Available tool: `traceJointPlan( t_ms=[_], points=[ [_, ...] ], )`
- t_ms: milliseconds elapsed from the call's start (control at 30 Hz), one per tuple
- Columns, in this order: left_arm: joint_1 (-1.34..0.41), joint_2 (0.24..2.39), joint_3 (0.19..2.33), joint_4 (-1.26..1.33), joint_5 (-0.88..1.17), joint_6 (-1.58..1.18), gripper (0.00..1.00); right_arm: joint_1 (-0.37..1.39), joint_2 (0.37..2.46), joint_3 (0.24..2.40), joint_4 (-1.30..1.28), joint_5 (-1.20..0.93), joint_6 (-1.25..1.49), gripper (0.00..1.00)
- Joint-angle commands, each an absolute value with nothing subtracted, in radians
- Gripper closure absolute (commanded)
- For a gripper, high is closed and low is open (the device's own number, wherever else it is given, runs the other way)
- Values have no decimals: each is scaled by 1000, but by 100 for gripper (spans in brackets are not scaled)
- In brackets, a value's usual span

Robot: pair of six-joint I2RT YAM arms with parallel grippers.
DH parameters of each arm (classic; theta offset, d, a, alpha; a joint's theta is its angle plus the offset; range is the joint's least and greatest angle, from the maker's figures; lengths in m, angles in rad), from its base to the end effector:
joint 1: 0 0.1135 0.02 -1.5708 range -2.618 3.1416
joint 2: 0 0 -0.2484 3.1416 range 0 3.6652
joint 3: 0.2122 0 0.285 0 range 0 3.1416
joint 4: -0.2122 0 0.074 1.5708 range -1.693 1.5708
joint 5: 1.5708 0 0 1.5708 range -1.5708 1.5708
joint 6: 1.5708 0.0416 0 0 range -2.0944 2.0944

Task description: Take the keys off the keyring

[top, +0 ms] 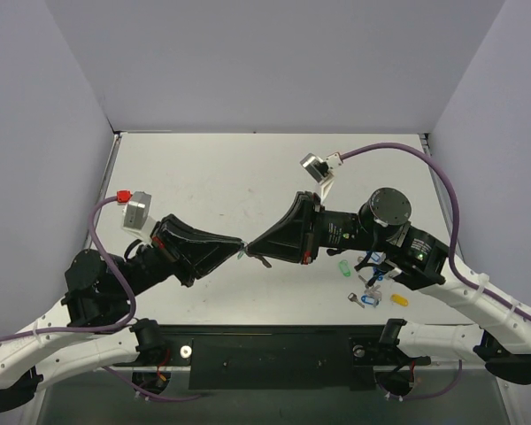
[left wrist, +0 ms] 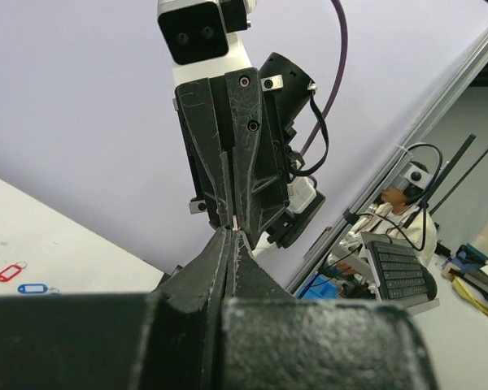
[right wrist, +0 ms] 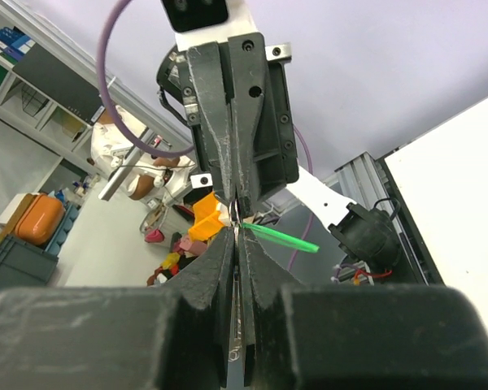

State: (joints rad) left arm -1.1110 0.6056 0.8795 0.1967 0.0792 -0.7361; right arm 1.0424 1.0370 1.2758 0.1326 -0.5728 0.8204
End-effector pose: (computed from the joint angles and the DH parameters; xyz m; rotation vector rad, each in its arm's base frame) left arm 0.0728 -0.1544 0.4404 0.3160 1.2275 -1.6756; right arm 0.1074 0.2287 0.4911 -0.7577 1.3303 1.8974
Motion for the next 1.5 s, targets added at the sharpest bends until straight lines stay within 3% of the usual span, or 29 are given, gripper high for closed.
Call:
traceJointPlan(
  t_ms=[0, 533, 1367, 1400, 1433, 1467],
  points=[
    [-1114, 632, 985, 66, 109, -670, 100, 1058, 1017, 1281, 112, -580, 778, 100],
    [-1115, 718, 1127, -297, 219, -534, 100, 1074, 1029, 1296, 6, -558, 733, 100],
    [-1115, 799, 1155, -431, 267, -508, 100, 1091, 1074, 1330, -25, -557, 721, 100],
    [-1115, 798, 1160, -434, 255, -509, 98, 1091, 1074, 1331, -23, -555, 721, 100],
    [-1115, 792, 1161, -430, 241, -511, 82, 1092, 1077, 1331, -25, -555, 721, 100],
    [-1115, 785, 1166, -428, 215, -512, 77, 1092, 1078, 1335, -26, -555, 718, 100]
  ],
)
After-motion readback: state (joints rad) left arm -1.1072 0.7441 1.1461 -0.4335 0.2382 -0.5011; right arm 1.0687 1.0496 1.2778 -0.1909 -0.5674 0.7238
